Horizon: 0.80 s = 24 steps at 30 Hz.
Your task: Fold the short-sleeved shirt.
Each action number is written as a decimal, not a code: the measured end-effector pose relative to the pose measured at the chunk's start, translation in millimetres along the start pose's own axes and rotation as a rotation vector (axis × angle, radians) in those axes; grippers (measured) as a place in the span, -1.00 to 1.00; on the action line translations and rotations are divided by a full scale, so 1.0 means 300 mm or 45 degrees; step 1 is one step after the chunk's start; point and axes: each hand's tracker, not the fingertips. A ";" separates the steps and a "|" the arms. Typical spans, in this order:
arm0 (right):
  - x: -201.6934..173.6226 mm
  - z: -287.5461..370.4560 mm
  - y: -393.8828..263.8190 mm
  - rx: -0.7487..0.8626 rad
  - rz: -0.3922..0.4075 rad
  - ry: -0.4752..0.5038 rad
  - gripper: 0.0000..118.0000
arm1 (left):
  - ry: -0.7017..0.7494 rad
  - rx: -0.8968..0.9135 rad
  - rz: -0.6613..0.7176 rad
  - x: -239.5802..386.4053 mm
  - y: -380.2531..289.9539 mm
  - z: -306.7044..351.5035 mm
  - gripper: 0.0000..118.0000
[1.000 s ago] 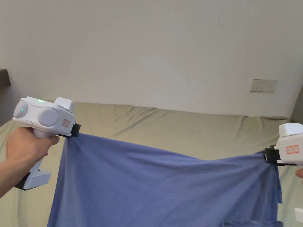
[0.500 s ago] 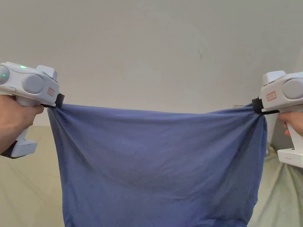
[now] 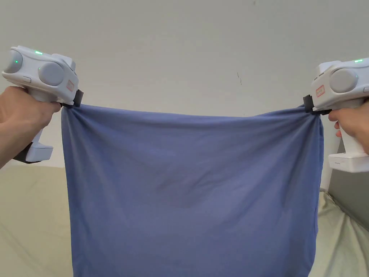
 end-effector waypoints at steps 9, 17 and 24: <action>0.005 0.032 0.172 0.099 -0.021 -0.051 -1.00 | 0.015 0.068 0.019 -0.047 0.131 0.007 -0.95; -0.019 0.065 0.216 0.164 0.006 -0.061 -1.00 | 0.032 0.105 0.054 -0.095 0.152 0.032 -0.95; -0.019 0.146 0.008 0.106 0.014 0.000 -1.00 | -0.038 0.063 0.078 -0.105 -0.034 0.089 -0.95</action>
